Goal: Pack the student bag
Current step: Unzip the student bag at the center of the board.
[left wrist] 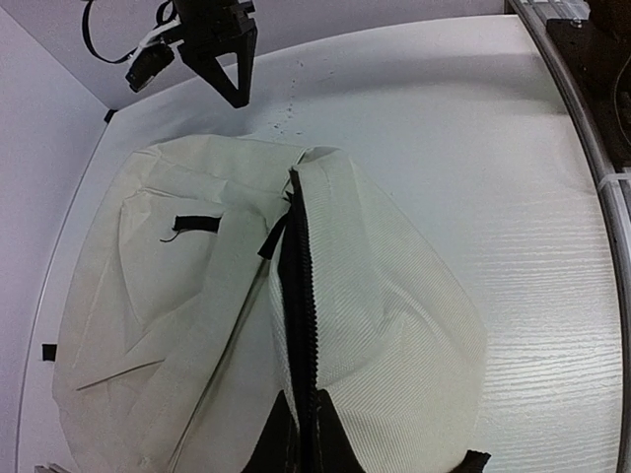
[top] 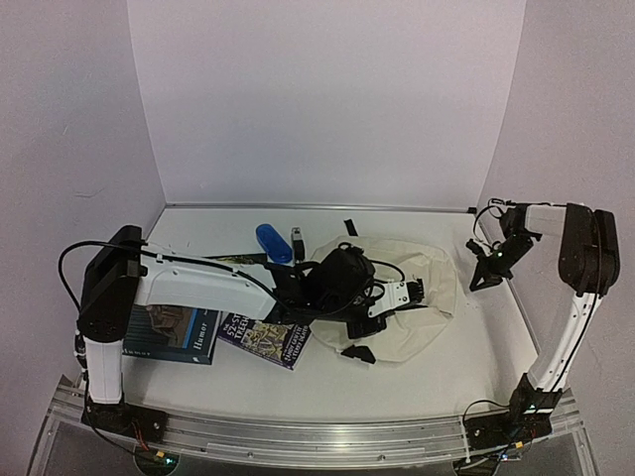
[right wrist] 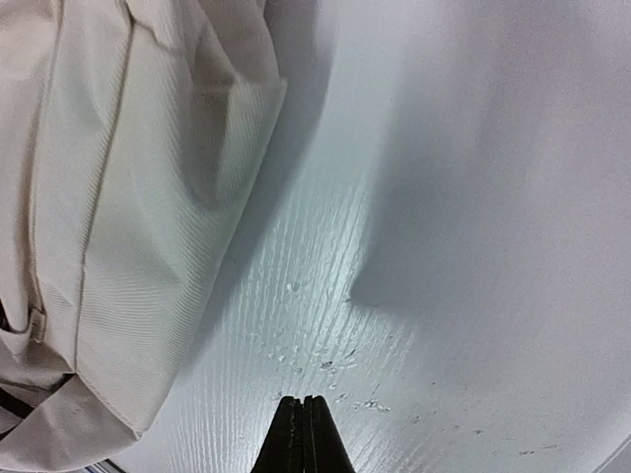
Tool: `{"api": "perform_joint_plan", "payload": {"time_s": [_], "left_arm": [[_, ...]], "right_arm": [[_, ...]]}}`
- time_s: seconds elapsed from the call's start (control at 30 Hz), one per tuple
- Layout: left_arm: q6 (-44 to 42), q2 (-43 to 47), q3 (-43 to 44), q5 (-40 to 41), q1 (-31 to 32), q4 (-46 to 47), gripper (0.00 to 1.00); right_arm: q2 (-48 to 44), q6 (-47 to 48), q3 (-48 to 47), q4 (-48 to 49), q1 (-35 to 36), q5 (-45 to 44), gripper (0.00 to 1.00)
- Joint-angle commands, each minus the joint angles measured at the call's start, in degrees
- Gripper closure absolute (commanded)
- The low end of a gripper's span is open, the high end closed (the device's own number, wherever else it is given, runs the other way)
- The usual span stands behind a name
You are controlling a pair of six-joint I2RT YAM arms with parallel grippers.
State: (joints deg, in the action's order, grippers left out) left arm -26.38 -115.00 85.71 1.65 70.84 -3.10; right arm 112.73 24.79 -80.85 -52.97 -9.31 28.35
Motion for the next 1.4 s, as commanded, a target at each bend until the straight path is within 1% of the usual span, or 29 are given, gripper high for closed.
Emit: {"api": "perform_joint_plan", "payload": {"time_s": [0.0, 0.1, 0.13, 0.2, 0.43, 0.6, 0.8, 1.0, 1.1, 1.17, 1.27, 1.37], "left_arm": [[-3.8, 1.2, 0.8, 1.6, 1.1, 2.0, 1.00], [-8.1, -2.1, 1.8, 4.4, 2.7, 1.4, 1.00], [-9.5, -3.5, 2.2, 5.5, 3.4, 1.1, 1.00], [-12.1, -6.2, 3.0, 7.0, 4.2, 0.9, 1.00], [-18.5, -14.4, 6.3, 10.5, 6.8, -1.0, 1.00], [-19.0, -18.4, 7.5, 11.2, 7.8, -2.3, 1.00], [-17.3, -18.6, 6.5, 10.9, 8.0, -1.8, 1.00], [-16.2, -18.0, 5.3, 11.3, 8.0, -1.0, 0.98], [-16.1, -18.2, 5.1, 11.7, 8.2, -1.0, 0.96], [-16.0, -18.3, 5.1, 12.0, 8.3, -1.0, 0.95], [-16.2, -18.8, 5.4, 13.1, 8.6, -1.1, 0.92], [-16.3, -19.1, 5.2, 13.5, 8.7, -1.1, 0.92]], "right_arm": [[-2.3, 0.2, -1.2, -6.9, 0.4, 12.5, 0.71], [-6.1, -0.5, 2.3, -7.6, 1.1, 15.4, 0.50], [-7.5, -0.6, 3.5, -7.6, 1.4, 15.8, 0.47], [-9.4, -0.6, 5.4, -7.8, 2.0, 16.0, 0.46], [-12.7, 2.3, 10.8, -8.7, 5.3, 13.4, 0.45], [-13.1, 3.7, 12.5, -8.6, 8.6, 11.1, 0.47], [-14.1, 5.8, 13.3, -8.5, 15.1, 7.9, 0.48], [-16.2, 7.9, 14.3, -8.7, 18.7, 5.4, 0.50], [-16.5, 8.8, 15.7, -8.8, 21.7, 1.7, 0.49], [-15.9, 8.3, 16.0, -7.6, 22.5, -0.8, 0.49], [-13.7, 7.0, 15.6, -5.3, 22.5, -5.1, 0.51], [-13.3, 6.0, 14.9, -3.9, 22.5, -4.6, 0.53]]}}
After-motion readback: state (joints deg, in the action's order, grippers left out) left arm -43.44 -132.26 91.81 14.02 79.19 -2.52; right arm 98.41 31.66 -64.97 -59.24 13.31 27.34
